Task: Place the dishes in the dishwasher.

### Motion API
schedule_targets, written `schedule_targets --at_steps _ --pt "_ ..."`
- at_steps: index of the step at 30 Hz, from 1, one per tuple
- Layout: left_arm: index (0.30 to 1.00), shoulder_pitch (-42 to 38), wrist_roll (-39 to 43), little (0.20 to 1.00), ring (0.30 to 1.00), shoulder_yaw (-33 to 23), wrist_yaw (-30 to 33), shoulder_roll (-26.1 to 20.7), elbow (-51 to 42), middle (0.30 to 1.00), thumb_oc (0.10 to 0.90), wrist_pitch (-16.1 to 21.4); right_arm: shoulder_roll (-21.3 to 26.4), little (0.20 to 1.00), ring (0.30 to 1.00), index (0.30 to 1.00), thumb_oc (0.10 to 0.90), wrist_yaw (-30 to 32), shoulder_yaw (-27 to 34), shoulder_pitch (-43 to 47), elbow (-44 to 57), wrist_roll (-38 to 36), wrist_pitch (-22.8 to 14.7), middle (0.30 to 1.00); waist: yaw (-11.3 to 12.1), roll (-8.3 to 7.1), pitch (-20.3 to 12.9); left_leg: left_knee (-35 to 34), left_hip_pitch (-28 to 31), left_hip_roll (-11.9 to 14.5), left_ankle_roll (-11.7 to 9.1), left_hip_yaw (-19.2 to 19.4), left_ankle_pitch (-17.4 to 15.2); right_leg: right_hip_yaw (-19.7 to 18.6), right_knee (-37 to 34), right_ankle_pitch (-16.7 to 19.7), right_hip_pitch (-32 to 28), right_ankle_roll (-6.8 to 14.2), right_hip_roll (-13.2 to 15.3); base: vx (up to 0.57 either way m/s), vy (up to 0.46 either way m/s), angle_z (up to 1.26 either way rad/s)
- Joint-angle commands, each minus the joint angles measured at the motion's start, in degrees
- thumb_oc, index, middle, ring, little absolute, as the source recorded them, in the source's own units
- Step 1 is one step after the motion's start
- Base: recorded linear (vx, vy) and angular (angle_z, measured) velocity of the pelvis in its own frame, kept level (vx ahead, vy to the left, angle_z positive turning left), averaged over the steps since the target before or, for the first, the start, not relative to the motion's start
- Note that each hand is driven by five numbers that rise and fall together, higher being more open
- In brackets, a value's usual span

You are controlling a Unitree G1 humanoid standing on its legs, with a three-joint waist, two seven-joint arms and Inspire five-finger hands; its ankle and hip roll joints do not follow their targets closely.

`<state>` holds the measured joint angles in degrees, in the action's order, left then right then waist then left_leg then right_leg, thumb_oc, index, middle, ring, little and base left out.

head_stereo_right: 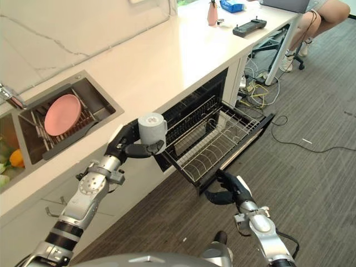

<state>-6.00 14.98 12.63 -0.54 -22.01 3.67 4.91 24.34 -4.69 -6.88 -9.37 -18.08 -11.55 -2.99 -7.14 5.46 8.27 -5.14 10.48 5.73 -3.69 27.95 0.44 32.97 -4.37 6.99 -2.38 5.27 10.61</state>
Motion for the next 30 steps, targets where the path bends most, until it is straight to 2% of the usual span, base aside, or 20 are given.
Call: schedule_targets --at_steps 1,8,12,16,19,20,23,27,30 --pt "0.300 -5.6 -1.7 0.300 0.300 -2.9 1.1 -0.6 -3.1 0.300 0.400 7.5 -1.3 0.900 0.900 0.900 0.800 1.4 5.5 4.4 11.2 -6.1 -8.4 0.900 -1.4 -3.09 -2.4 0.3 2.4 -3.3 0.7 1.1 -5.2 -0.7 0.7 -0.5 1.9 5.9 3.5 0.02 -0.002 -0.08" --pt "0.300 -7.9 -4.2 0.300 0.300 -1.5 2.7 0.1 -1.4 0.300 0.400 8.6 -2.9 0.900 0.900 0.900 0.800 -0.2 6.4 5.2 16.4 -14.3 -10.0 0.900 -2.3 -3.34 -2.8 0.3 2.8 -3.3 0.8 1.9 -5.6 -1.3 0.6 -0.3 2.4 5.9 3.1 0.02 -0.006 -0.09" --pt "0.300 -11.4 -9.4 0.300 0.300 1.2 7.3 1.1 0.6 0.300 0.400 9.0 -6.0 0.900 0.900 0.900 0.800 -3.1 2.1 6.6 20.8 -28.5 -10.7 0.900 -2.6 -3.60 -2.9 0.3 3.1 -3.3 0.6 2.6 -5.6 -1.6 0.7 0.0 2.7 5.9 2.9 0.02 -0.015 -0.06" --pt "0.300 -15.4 -16.4 0.300 0.300 4.5 12.7 2.4 3.0 0.300 0.400 8.4 -5.8 0.900 0.900 0.900 0.800 -3.3 -2.9 8.5 25.3 -34.6 -10.1 0.900 -2.6 -3.93 -3.1 0.3 3.1 -3.4 0.4 3.1 -5.5 -1.5 0.8 0.1 3.1 5.8 2.9 0.01 -0.028 -0.07" --pt "0.300 -17.9 -18.9 0.300 0.300 6.5 16.3 3.8 5.1 0.300 0.400 8.0 -6.0 0.900 0.900 0.900 0.800 -2.3 -5.3 9.8 26.2 -37.1 -10.7 0.900 -2.6 -4.09 -3.2 0.4 3.1 -3.5 0.4 3.2 -5.5 -1.6 0.7 0.3 3.1 5.8 2.8 0.00 -0.023 -0.02" --pt "0.300 -19.5 -21.7 0.300 0.300 8.4 19.0 5.0 7.0 0.300 0.400 7.6 -6.7 0.900 0.900 0.900 0.800 -0.4 -6.7 11.2 26.5 -39.1 -11.1 0.900 -2.7 -4.16 -3.2 0.4 3.2 -3.5 0.4 3.4 -5.5 -1.6 0.7 0.3 3.2 5.8 2.8 0.00 0.000 0.00" --pt "0.300 -20.6 -24.3 0.300 0.300 10.2 21.9 6.1 8.5 0.300 0.400 6.3 -7.3 0.900 0.900 0.900 0.800 2.7 -8.4 12.7 27.0 -40.3 -11.4 0.900 -2.6 -4.23 -3.4 0.4 3.3 -3.6 0.4 3.6 -5.6 -1.6 0.5 0.4 3.2 5.7 2.6 0.00 -0.009 -0.01" --pt "0.300 -23.6 -28.5 0.300 0.300 13.8 25.0 7.8 10.2 0.300 0.400 4.7 -7.7 0.900 0.900 0.900 0.800 8.5 -11.2 18.6 27.3 -39.5 -11.1 0.900 -2.1 -4.38 -3.7 0.4 3.4 -3.7 0.5 3.6 -5.6 -1.4 0.5 0.6 3.1 5.7 2.5 0.00 -0.011 -0.03" --pt "0.300 -24.2 -29.8 0.300 0.300 14.8 25.4 8.3 10.2 0.300 0.400 4.4 -7.9 0.900 0.900 0.900 0.800 9.7 -11.8 20.4 26.8 -38.6 -10.8 0.900 -1.7 -4.46 -3.8 0.4 3.4 -3.7 0.5 3.5 -5.5 -1.3 0.4 0.6 3.0 5.6 2.5 0.00 0.000 0.00"
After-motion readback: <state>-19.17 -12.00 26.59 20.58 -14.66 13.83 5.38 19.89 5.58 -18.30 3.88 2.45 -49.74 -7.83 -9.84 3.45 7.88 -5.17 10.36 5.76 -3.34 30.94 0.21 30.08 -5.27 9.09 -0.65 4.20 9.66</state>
